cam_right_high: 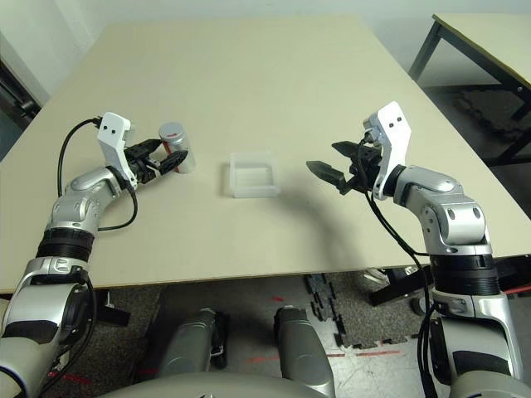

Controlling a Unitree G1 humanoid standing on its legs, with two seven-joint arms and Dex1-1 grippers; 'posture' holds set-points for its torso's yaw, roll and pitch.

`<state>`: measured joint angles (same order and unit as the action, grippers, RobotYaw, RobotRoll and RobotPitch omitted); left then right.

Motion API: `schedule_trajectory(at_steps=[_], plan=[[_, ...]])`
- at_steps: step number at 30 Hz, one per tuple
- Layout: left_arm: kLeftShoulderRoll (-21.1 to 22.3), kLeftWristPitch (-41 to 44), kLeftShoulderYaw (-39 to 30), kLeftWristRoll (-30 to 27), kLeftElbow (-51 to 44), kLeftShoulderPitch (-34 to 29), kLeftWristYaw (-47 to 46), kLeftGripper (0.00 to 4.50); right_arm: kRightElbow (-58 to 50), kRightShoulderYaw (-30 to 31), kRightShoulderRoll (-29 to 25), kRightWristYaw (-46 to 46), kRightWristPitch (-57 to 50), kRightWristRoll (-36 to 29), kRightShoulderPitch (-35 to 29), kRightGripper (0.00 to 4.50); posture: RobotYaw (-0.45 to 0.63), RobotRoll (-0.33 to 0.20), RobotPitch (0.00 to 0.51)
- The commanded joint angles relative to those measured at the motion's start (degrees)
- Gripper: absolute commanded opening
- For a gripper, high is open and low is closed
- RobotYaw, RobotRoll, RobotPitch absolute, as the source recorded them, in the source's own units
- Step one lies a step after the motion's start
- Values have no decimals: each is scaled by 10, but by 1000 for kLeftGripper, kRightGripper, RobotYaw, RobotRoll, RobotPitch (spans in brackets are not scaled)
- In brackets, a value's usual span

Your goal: Pour the medicine from the bottle into the box.

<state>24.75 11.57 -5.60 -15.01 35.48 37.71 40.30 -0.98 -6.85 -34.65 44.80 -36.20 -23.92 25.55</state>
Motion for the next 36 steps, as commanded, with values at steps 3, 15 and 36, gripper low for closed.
schedule_trajectory(at_steps=[3, 15, 36], plan=[[-15, -23, 6, 19, 48, 18, -3, 4472, -5, 8, 6, -3, -2, -2, 9, 4500, -40, 0, 112], [-42, -87, 6, 50, 168, 68, -24, 4472, 11, 6, 12, -3, 8, 2, 24, 4500, -39, 0, 104], [-23, -91, 7, 53, 156, 99, 54, 2501, 69, 29, 18, 37, 31, 8, 57, 4500, 24, 0, 91]])
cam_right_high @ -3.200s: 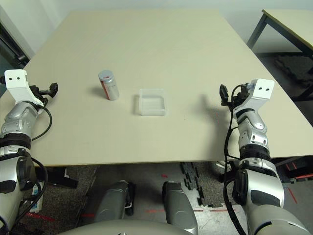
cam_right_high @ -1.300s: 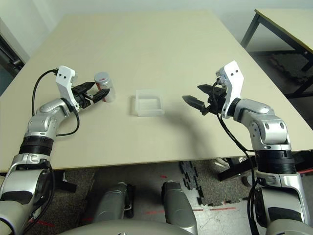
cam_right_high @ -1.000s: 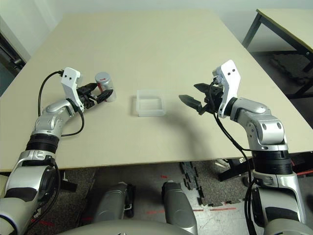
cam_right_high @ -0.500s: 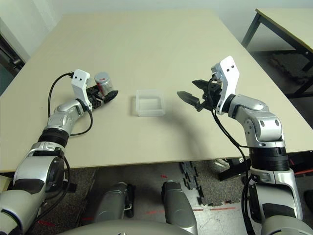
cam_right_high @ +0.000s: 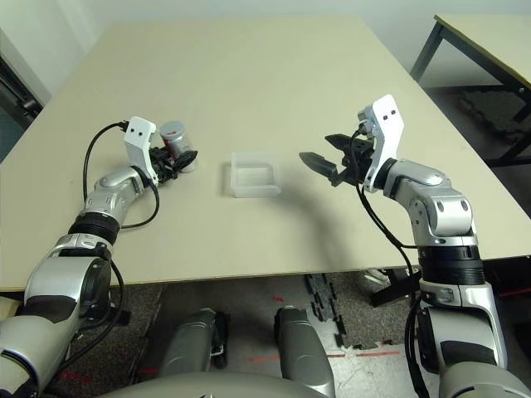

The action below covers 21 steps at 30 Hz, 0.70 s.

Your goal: Pour the medicine from the bottle into the box.

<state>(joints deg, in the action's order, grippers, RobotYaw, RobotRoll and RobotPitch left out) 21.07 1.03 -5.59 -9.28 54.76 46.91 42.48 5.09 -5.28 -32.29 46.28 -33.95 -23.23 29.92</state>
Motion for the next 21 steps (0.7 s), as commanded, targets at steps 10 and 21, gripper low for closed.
schedule_trajectory(at_steps=[10, 21], plan=[[82, 189, 48, -52, -290, -25, 189, 2501, -45, 54, -41, 127, -45, -34, 68, 4500, 70, 0, 85], [73, 244, 110, -46, -346, -24, 220, 2501, -90, 79, 2, 107, -116, -63, 169, 4500, 57, 0, 80]])
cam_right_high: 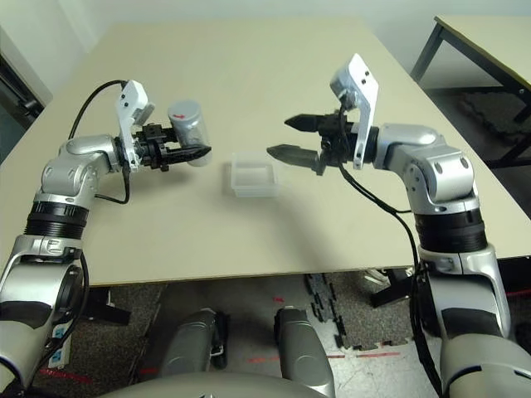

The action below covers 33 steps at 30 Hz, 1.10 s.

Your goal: Pour the medicine from the bottle into the box.

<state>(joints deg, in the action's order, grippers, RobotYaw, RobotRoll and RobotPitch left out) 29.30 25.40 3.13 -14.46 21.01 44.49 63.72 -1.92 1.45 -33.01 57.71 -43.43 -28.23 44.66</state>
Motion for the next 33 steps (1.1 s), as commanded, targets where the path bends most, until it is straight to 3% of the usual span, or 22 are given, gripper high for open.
schedule_trajectory(at_steps=[1, 12, 33], plan=[[-12, -3, 28, 7, -6, 2, 10, 2501, -22, 16, 14, -9, -25, -14, 29, 4500, 53, 0, 79], [-47, -27, 53, 3, 10, 29, 21, 2501, 11, 45, 65, -29, -3, 7, 66, 4500, 47, 0, 75], [-64, -28, 70, 1, -20, 38, 40, 2501, 99, 74, 111, -13, 59, 56, 98, 4500, 71, 0, 56]])
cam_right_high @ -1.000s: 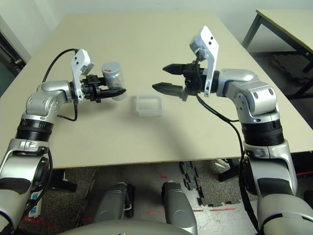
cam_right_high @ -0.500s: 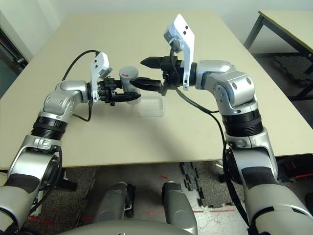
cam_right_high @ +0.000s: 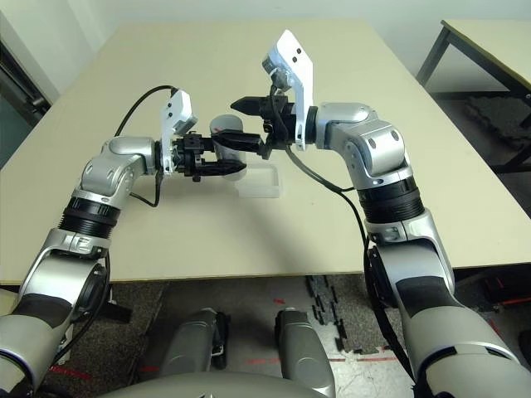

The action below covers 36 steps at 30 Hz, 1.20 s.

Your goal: Pour the medicine from the bottle into the box.

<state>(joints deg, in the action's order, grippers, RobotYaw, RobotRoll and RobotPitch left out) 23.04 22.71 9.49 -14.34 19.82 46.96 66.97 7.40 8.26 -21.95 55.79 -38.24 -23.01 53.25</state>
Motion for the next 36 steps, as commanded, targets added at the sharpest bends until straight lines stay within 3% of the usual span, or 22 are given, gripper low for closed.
schedule_trajectory(at_steps=[1, 7, 13, 18, 26, 34, 36], plan=[[-2, -2, 7, 0, -7, 15, 7, 2501, 6, 6, 1, 7, 7, 4, 12, 4323, 71, 0, 55], [-3, -4, 7, 0, -5, 12, 6, 2501, -3, 4, 1, 14, 1, 2, 10, 2587, 69, 0, 57], [-1, -6, 6, 0, -3, 7, 7, 2501, -17, -1, -8, 27, -4, -6, 5, 2586, 65, 0, 60], [-2, 2, 9, -7, -17, 8, 16, 2501, 13, -7, -18, 111, 44, -29, 11, 2586, 57, 0, 67], [-15, 33, 17, -18, -67, 4, 22, 2501, 139, 18, -20, 269, 118, -19, 64, 2586, 76, 0, 83], [-20, 77, 29, -32, -146, -20, 23, 2501, 315, 35, -4, 365, 210, 23, 147, 2586, 135, 0, 94], [-20, 88, 30, -36, -162, -23, 21, 2501, 347, 45, -7, 367, 227, 16, 164, 3320, 141, 0, 96]])
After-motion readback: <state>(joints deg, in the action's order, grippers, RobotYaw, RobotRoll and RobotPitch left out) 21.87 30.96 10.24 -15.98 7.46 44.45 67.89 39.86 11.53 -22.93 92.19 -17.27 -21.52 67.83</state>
